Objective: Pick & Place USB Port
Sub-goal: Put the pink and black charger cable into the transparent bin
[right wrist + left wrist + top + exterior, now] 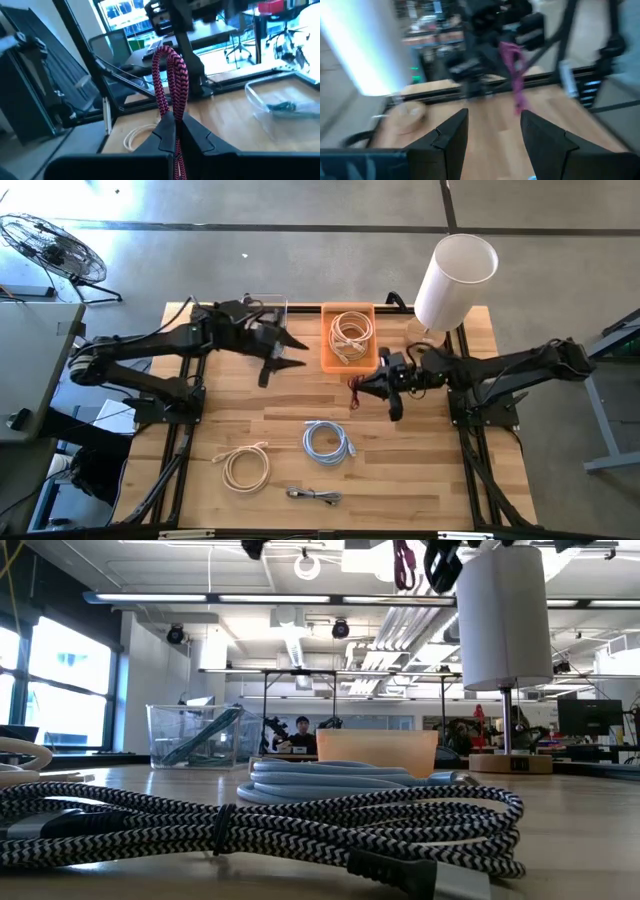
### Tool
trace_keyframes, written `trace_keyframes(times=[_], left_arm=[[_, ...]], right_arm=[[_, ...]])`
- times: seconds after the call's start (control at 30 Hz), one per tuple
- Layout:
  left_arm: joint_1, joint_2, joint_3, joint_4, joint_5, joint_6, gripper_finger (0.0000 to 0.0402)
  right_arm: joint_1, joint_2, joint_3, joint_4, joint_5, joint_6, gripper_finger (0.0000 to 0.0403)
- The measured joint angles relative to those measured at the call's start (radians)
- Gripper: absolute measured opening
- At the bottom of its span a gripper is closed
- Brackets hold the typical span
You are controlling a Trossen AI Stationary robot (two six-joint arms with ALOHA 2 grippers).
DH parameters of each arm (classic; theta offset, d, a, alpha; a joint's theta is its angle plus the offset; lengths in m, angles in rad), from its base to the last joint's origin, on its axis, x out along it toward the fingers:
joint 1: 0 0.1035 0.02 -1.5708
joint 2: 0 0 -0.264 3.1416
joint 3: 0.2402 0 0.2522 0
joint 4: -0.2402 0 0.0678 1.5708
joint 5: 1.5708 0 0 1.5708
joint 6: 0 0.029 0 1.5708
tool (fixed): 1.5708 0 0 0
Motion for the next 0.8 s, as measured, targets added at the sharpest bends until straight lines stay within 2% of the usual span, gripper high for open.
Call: trace_keyframes(times=[0.13,0.33,0.57,0.8], left_arm=[[0.000,0.076,0.000,0.126,0.150,-0.115,0.0177],[0.000,0.184,0.000,0.290,0.261,-0.282,0.0177],[-0.022,0.244,0.000,0.319,0.324,-0.325,0.0177],[-0.043,0.250,0.000,0.322,0.328,-0.324,0.0177]], right_arm=[[0.006,0.038,0.073,-0.099,-0.028,-0.044,0.0000],[0.007,0.123,0.174,-0.115,-0.081,-0.102,0.0000],[0.007,0.156,0.296,-0.278,-0.046,-0.178,0.0000],[0.007,0.156,0.386,-0.300,0.004,-0.237,0.0000]])
